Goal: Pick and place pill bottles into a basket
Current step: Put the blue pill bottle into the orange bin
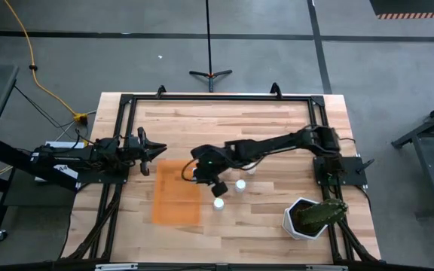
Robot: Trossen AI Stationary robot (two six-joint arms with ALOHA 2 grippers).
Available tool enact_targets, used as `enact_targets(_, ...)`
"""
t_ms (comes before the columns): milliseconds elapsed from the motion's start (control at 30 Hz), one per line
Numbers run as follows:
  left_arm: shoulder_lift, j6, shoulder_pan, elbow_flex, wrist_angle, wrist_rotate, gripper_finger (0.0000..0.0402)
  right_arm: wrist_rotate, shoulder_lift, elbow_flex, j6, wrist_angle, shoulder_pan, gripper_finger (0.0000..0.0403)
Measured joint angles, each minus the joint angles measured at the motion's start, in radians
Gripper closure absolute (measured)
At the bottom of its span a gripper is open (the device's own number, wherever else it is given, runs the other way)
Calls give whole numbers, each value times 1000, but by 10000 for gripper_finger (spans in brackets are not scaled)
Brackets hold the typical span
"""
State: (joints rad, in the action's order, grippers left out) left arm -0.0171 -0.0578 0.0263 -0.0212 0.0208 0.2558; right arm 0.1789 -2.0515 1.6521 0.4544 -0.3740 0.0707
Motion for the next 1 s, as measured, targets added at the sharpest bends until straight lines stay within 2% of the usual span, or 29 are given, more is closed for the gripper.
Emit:
enact_targets(200,0,0,0,0,0,-1,314,1,-112,105,0,-112,-20,289)
enact_targets(333,0,0,0,0,0,-1,314,0,-156,130,0,-144,-32,293)
enact_targets(500,0,0,0,0,0,-1,314,2,-162,132,7,-150,-34,305)
enact_targets(733,0,0,0,0,0,-1,314,1,-158,132,32,-181,-34,287)
enact_targets(1000,0,0,0,0,0,-1,314,0,-158,132,44,-182,-34,289)
